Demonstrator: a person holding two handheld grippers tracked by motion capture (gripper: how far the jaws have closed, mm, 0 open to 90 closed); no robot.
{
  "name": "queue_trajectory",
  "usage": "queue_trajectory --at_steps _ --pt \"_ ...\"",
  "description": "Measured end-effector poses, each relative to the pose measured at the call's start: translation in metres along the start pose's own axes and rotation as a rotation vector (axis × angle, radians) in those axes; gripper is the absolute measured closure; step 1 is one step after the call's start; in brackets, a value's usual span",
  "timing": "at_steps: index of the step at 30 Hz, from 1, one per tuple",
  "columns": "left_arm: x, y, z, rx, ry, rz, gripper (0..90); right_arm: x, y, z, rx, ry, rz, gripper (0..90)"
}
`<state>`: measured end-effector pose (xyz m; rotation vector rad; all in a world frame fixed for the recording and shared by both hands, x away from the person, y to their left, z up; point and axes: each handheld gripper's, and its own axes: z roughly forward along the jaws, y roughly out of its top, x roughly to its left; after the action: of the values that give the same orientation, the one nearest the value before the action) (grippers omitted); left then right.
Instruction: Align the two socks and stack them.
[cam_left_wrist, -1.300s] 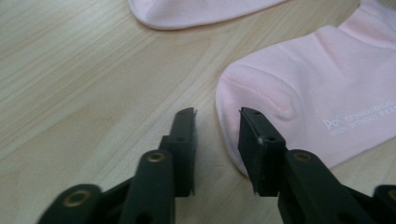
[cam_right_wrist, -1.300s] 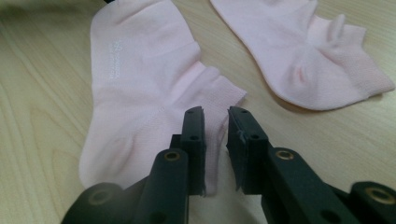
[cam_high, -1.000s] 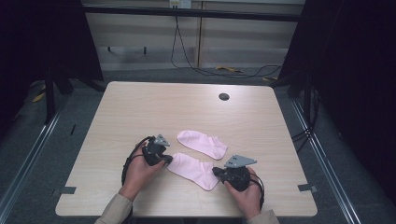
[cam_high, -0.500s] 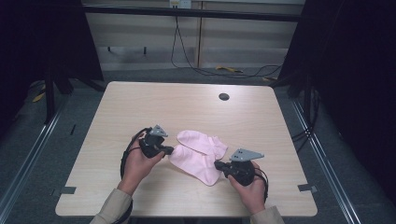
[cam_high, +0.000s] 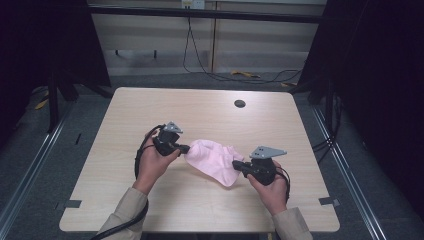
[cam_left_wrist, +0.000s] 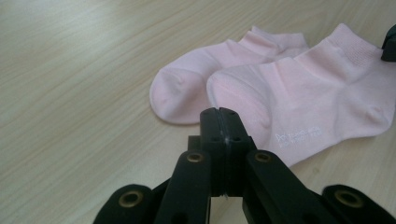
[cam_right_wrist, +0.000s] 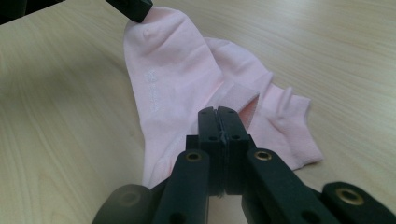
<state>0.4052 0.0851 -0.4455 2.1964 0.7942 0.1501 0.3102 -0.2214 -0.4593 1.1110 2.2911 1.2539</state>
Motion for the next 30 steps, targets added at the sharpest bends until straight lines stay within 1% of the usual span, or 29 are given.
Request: queue_trajectory --at_steps 5,6,8,11,14,16,17,18,19,24,25,26,29,30 --pt "0.003 0.005 0.005 0.003 0.008 0.005 90.0 -0.008 0.008 0.001 0.006 -0.012 -0.01 89.8" --pt "0.004 0.006 0.006 0.001 0.006 -0.002 90.0 -0.011 0.01 0.001 0.005 -0.015 -0.01 89.8" --pt "0.006 0.007 0.007 -0.003 0.011 -0.001 90.0 -0.017 0.013 0.0 0.001 -0.016 -0.001 89.9" --pt "0.008 0.008 0.01 0.004 0.012 0.001 90.0 -0.023 0.017 0.0 0.003 -0.023 -0.002 89.8" --pt "0.01 0.01 0.016 0.008 0.016 -0.003 90.0 -0.028 0.02 0.001 0.011 -0.028 -0.014 89.9" --pt "0.011 0.012 0.018 0.017 0.021 -0.006 90.0 -0.031 0.021 0.002 0.019 -0.03 -0.013 89.9" --pt "0.011 0.012 0.02 0.011 0.027 -0.003 90.0 -0.033 0.022 0.003 0.022 -0.031 -0.017 89.8" --pt "0.011 0.012 0.022 0.011 0.019 -0.008 90.0 -0.034 0.022 0.004 0.022 -0.029 -0.018 89.8" --pt "0.011 0.013 0.023 0.019 0.022 -0.005 90.0 -0.036 0.022 0.005 0.028 -0.033 -0.018 89.8" --pt "0.013 0.014 0.031 0.022 0.029 -0.007 90.0 -0.044 0.021 0.011 0.045 -0.041 -0.006 89.8" --pt "0.014 0.014 0.032 0.026 0.026 -0.002 90.0 -0.046 0.021 0.012 0.048 -0.04 -0.007 89.8" --pt "0.015 0.014 0.033 0.021 0.029 -0.012 90.0 -0.047 0.021 0.012 0.051 -0.043 -0.004 89.8" --pt "0.018 0.013 0.036 0.023 0.033 -0.008 90.0 -0.052 0.022 0.016 0.064 -0.046 -0.009 89.8" --pt "0.019 0.013 0.037 0.022 0.029 -0.015 90.0 -0.052 0.023 0.016 0.067 -0.047 -0.009 89.8"
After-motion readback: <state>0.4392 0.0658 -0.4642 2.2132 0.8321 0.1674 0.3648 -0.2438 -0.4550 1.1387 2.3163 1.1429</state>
